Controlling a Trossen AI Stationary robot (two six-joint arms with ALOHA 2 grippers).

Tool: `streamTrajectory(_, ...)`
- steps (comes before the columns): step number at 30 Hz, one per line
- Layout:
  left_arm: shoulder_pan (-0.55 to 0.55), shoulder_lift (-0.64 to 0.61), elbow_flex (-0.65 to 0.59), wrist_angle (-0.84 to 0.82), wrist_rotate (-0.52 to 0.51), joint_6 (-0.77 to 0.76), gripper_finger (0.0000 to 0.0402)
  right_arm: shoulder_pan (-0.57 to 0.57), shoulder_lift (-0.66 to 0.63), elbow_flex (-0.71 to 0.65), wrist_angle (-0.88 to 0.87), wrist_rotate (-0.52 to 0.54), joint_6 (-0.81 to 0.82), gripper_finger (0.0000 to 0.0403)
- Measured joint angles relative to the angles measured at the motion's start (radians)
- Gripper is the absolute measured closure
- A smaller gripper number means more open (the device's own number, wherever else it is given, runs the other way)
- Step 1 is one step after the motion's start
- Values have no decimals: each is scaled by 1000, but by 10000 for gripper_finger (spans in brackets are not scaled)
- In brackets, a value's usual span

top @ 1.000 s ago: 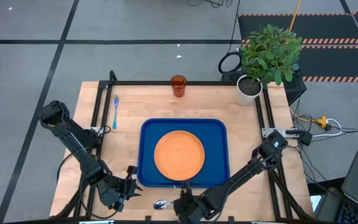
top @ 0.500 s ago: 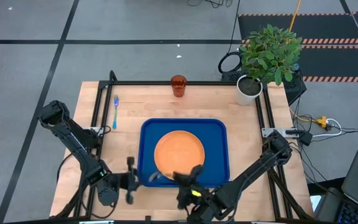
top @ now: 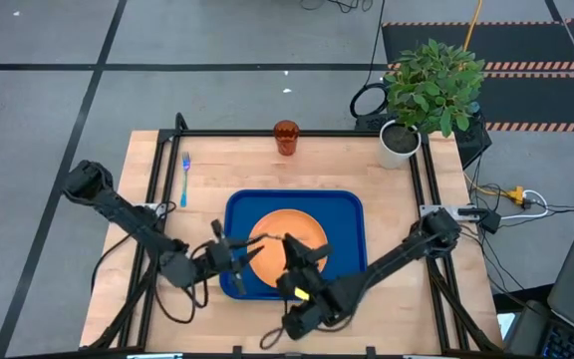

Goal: Pick and place plate/cup/fork/spoon on tray
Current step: Put the yellow spoon on the blue serving tray to the left of the orange plate

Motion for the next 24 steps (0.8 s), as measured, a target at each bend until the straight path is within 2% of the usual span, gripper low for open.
streamTrajectory(6, 84, 0, 0, 69, 22, 92, 314, -49, -51, -98, 5, 2, 0, 376)
streamTrajectory(14, 192, 0, 0, 131, 31, 196, 314, -95, -128, -142, 18, -33, -3, 376)
streamTrajectory(18, 235, 0, 0, 151, 101, 235, 314, -112, -135, -166, 72, -40, -54, 376)
streamTrajectory(24, 278, 0, 0, 196, 135, 276, 314, -143, -136, -194, 173, -105, -128, 376)
